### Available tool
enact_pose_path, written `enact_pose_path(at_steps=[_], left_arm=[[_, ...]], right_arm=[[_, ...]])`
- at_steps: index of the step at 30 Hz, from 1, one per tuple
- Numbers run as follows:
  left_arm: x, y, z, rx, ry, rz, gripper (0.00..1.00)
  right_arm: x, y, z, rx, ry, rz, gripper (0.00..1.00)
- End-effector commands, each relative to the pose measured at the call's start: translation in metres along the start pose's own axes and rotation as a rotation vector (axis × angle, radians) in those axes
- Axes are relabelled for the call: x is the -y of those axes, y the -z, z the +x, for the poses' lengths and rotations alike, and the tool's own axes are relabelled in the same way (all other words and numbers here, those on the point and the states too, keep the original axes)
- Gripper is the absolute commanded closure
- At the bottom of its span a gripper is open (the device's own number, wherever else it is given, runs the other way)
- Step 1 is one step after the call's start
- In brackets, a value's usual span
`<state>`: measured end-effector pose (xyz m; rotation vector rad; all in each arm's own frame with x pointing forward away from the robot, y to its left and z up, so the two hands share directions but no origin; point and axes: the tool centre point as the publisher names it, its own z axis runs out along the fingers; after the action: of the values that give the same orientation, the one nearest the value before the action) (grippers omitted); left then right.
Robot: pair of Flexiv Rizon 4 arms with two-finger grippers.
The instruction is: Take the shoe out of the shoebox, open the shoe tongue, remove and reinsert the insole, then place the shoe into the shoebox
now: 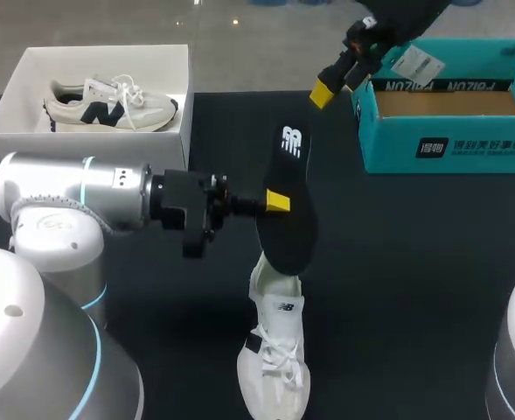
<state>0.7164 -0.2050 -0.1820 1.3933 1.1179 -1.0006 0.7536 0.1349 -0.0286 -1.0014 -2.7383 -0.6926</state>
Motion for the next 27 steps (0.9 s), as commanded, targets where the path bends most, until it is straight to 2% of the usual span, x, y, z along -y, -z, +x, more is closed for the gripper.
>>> enact_pose_path(at_steps=[1,10,20,27], left_arm=[[0.000,-0.003,0.004,-0.011,0.001,-0.008,1.00],[-0.008,0.000,0.018,-0.042,0.038,-0.032,1.00],[-0.012,-0.003,0.025,-0.052,0.067,-0.038,1.00],[-0.015,-0.005,0.026,-0.059,0.062,-0.041,1.00]], right_arm=[[-0.007,0.000,0.001,0.030,-0.001,0.161,0.00],[-0.002,-0.005,0.005,0.018,0.014,0.195,0.00],[0.006,-0.020,0.040,0.020,0.022,0.215,0.00],[0.022,-0.017,0.048,0.053,-0.012,0.202,0.00]])
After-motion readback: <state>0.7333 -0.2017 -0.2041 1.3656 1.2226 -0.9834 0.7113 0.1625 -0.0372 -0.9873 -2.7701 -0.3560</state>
